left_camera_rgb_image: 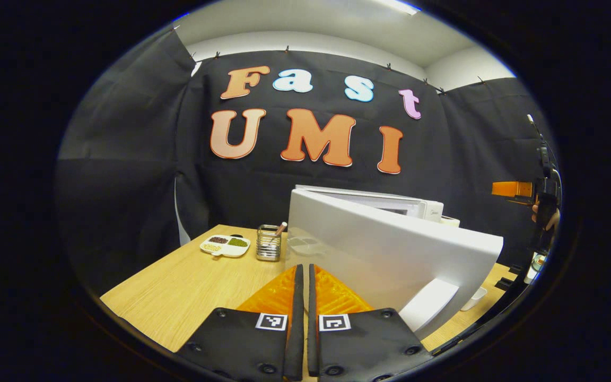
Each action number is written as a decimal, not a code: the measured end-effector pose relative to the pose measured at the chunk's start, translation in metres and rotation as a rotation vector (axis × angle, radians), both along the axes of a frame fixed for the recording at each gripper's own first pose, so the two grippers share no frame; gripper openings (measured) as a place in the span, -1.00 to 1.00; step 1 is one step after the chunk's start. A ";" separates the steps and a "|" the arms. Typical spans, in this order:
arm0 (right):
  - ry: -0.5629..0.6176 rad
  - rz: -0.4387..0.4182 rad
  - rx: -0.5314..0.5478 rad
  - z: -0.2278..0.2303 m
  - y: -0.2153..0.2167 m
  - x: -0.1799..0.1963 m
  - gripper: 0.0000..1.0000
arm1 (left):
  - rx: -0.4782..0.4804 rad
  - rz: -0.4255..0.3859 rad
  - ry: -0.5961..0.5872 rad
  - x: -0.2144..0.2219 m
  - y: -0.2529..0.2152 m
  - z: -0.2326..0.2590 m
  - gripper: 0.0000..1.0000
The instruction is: Open the microwave oven with the left hand, put the food in, and close the microwave oven.
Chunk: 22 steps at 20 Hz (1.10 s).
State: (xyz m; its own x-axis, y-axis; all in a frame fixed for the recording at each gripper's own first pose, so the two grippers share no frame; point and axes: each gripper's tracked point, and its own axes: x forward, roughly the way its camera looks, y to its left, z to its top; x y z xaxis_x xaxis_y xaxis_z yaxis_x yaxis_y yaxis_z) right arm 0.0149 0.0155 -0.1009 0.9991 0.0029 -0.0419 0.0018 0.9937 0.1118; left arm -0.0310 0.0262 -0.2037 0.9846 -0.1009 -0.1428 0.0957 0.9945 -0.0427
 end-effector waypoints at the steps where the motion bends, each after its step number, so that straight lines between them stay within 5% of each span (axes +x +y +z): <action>1: 0.001 -0.005 -0.007 0.000 -0.005 -0.001 0.89 | 0.010 -0.021 -0.005 0.004 -0.003 -0.001 -0.77; 3: 0.000 -0.009 -0.011 0.001 -0.014 -0.002 0.89 | -0.010 -0.096 0.033 0.007 -0.035 -0.015 -0.98; 13: 0.013 -0.020 0.010 -0.007 -0.043 -0.008 0.89 | -0.001 -0.290 0.042 0.036 -0.135 -0.010 -0.91; 22: 0.017 -0.065 0.007 -0.010 -0.072 -0.009 0.89 | 0.060 -0.341 0.044 0.081 -0.191 -0.007 -0.96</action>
